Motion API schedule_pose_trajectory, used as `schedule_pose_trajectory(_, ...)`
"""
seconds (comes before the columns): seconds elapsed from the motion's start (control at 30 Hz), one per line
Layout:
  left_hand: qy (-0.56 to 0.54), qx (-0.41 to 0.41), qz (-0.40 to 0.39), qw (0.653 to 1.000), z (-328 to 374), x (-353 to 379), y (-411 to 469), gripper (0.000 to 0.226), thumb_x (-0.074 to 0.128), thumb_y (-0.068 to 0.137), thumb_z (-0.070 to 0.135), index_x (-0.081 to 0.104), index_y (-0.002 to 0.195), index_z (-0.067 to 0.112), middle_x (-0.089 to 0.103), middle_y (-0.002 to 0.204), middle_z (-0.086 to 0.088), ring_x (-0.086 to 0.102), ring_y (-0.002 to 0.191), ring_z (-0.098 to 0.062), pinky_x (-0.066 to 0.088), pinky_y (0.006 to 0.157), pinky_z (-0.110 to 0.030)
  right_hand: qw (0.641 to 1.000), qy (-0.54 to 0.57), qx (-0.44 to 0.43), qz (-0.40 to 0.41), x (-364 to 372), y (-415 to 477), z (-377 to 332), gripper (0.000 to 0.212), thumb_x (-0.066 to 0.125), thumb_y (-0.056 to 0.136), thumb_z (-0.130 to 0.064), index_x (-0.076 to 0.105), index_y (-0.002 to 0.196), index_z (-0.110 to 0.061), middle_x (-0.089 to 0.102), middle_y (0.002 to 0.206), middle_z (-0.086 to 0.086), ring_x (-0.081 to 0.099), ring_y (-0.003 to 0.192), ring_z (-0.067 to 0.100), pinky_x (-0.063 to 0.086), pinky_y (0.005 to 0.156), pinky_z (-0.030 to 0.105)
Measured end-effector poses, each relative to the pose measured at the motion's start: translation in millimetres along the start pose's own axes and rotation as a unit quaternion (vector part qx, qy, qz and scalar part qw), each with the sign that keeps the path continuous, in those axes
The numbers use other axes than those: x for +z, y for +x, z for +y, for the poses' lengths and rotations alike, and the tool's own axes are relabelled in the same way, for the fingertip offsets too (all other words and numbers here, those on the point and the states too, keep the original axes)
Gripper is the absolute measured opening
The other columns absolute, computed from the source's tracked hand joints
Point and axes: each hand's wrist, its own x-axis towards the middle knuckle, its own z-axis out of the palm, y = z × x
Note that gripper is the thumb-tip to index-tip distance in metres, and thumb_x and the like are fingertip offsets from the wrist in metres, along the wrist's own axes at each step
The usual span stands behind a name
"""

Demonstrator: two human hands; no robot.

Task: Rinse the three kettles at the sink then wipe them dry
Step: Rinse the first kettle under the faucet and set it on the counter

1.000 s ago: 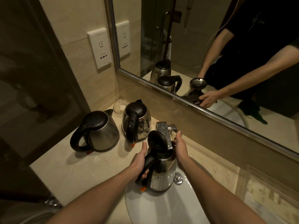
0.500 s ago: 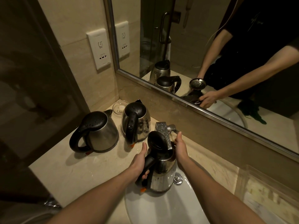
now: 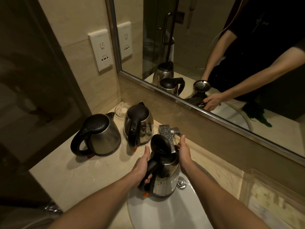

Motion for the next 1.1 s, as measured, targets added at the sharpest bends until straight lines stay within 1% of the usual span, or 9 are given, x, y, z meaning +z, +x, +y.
schedule_pose_trajectory(0.2,-0.001,0.01,-0.003,1.0,1.8,-0.4,-1.2,0.092,0.018,0.086,0.086,0.065,0.118,0.013,0.047,0.047,-0.007,0.044,0.036,-0.018,0.039,0.041,-0.024,1.0,0.003,0.013,0.006,3.8,0.7,-0.2,0.071,0.023,0.101,-0.065,0.043,0.146,-0.014,0.055,0.137,0.013,0.054,0.094,0.02,0.042,0.065,0.032)
schedule_pose_trajectory(0.3,0.0,0.011,-0.002,1.0,3.1,0.1,-2.0,0.093,0.018,0.087,0.085,0.065,0.116,0.01,0.047,0.047,-0.007,0.044,0.035,-0.018,0.038,0.041,-0.024,1.0,0.012,0.009,0.018,7.4,-6.3,-3.3,0.072,0.025,0.096,-0.073,0.047,0.14,-0.021,0.057,0.132,0.009,0.056,0.101,0.023,0.048,0.081,0.038)
schedule_pose_trajectory(0.37,0.0,0.011,-0.003,1.0,3.0,0.0,-1.9,0.095,0.018,0.087,0.085,0.065,0.114,0.007,0.047,0.047,-0.008,0.044,0.036,-0.018,0.038,0.041,-0.024,1.0,0.006,0.008,0.026,9.2,-5.2,0.9,0.1,0.028,0.073,-0.093,0.049,0.142,-0.023,0.055,0.14,0.01,0.055,0.12,0.028,0.042,0.105,0.051)
schedule_pose_trajectory(0.47,-0.001,0.011,-0.004,1.0,2.5,0.2,-1.1,0.097,0.018,0.086,0.086,0.066,0.112,0.005,0.047,0.047,-0.007,0.044,0.036,-0.018,0.038,0.041,-0.025,1.0,0.005,0.011,0.024,5.5,11.9,14.9,0.126,0.029,0.046,-0.104,0.048,0.143,-0.027,0.054,0.144,0.008,0.05,0.131,0.032,0.035,0.112,0.058)
schedule_pose_trajectory(0.67,-0.011,-0.005,0.001,1.0,2.5,0.6,3.7,0.104,0.02,0.081,0.09,0.069,0.113,0.004,0.047,0.048,-0.008,0.042,0.036,-0.019,0.037,0.042,-0.024,0.999,0.001,-0.007,0.032,2.1,32.0,29.1,0.113,0.027,0.045,-0.109,0.063,0.124,-0.038,0.066,0.128,0.002,0.06,0.118,0.028,0.041,0.108,0.055)
schedule_pose_trajectory(0.83,-0.008,0.0,-0.001,1.0,2.3,0.2,5.5,0.104,0.019,0.084,0.087,0.067,0.116,0.001,0.048,0.05,-0.008,0.043,0.038,-0.019,0.037,0.042,-0.023,0.999,-0.006,0.01,0.033,5.5,16.0,16.0,0.091,0.029,0.042,-0.106,0.061,0.097,-0.042,0.068,0.114,0.005,0.063,0.11,0.031,0.044,0.105,0.054)
schedule_pose_trajectory(0.9,-0.007,0.002,-0.002,1.0,2.0,-0.5,5.5,0.103,0.019,0.085,0.087,0.066,0.116,0.0,0.047,0.05,-0.008,0.043,0.038,-0.019,0.037,0.042,-0.023,0.999,0.0,0.011,0.037,5.2,21.9,19.8,0.102,0.029,0.036,-0.109,0.06,0.103,-0.038,0.068,0.115,0.006,0.064,0.109,0.031,0.045,0.104,0.054)
schedule_pose_trajectory(1.0,-0.008,0.002,-0.004,1.0,1.9,-0.9,6.9,0.103,0.019,0.084,0.087,0.066,0.117,0.001,0.047,0.05,-0.008,0.043,0.039,-0.019,0.038,0.042,-0.024,0.999,0.012,0.014,0.034,1.4,28.4,24.3,0.133,0.03,0.033,-0.111,0.05,0.137,-0.03,0.058,0.138,0.01,0.056,0.125,0.033,0.04,0.108,0.057)
schedule_pose_trajectory(1.1,-0.007,-0.003,-0.001,1.0,2.2,-0.8,8.7,0.097,0.021,0.081,0.09,0.067,0.116,0.011,0.048,0.05,-0.007,0.044,0.039,-0.018,0.038,0.042,-0.024,0.999,0.023,0.01,0.032,1.6,13.7,10.8,0.128,0.03,0.049,-0.105,0.03,0.153,-0.031,0.047,0.15,0.012,0.044,0.137,0.034,0.032,0.113,0.061)
